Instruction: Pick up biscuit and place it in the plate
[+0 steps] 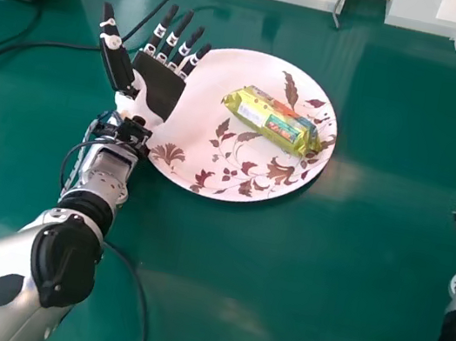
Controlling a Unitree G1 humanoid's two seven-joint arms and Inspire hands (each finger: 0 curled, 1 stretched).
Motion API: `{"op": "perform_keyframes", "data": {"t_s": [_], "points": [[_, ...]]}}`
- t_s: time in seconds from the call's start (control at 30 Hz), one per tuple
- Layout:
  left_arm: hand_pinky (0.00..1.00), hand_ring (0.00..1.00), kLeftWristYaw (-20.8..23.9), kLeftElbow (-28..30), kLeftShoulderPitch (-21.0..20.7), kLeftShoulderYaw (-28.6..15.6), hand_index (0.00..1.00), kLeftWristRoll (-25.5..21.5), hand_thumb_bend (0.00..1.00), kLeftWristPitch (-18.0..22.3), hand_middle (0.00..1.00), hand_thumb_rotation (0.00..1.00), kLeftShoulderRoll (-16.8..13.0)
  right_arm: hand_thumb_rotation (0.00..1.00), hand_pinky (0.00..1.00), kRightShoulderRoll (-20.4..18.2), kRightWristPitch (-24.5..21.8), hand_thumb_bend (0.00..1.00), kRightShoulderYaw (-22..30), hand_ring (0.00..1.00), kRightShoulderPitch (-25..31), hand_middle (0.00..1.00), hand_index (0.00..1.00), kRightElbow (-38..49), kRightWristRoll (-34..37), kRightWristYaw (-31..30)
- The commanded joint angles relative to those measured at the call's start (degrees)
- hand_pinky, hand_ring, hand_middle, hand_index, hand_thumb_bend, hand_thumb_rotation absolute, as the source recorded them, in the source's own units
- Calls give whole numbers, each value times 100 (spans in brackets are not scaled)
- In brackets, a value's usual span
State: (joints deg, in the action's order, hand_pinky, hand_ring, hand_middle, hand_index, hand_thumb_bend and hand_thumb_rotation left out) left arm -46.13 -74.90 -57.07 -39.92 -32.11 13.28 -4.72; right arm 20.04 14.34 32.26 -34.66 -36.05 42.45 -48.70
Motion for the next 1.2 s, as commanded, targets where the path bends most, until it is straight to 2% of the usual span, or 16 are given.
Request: {"op": "perform_keyframes", "data": {"t_s": [0.0,0.2,0.3,0.83,1.17], "points": [[58,70,-80,-65,176,18,96,32,100,5,83,90,-16,90,83,-67,16,84,18,92,-14,99,100,-46,-4,9],[56,70,-77,-75,166,-10,97,10,100,0,85,90,-33,88,82,-65,-25,83,-20,93,-60,99,100,-161,-41,-44],[57,70,-33,-73,160,-2,98,18,100,-6,86,89,-42,84,84,-52,-15,86,-34,91,-64,98,100,-167,-64,-91],[56,69,-40,-72,154,-2,97,15,100,6,87,88,-40,84,83,-72,-76,82,-60,93,7,100,100,44,-63,0],[56,69,-20,-74,145,-6,98,11,100,1,86,88,-34,86,83,-57,-2,81,-118,94,-58,100,100,-143,-151,-73]]}}
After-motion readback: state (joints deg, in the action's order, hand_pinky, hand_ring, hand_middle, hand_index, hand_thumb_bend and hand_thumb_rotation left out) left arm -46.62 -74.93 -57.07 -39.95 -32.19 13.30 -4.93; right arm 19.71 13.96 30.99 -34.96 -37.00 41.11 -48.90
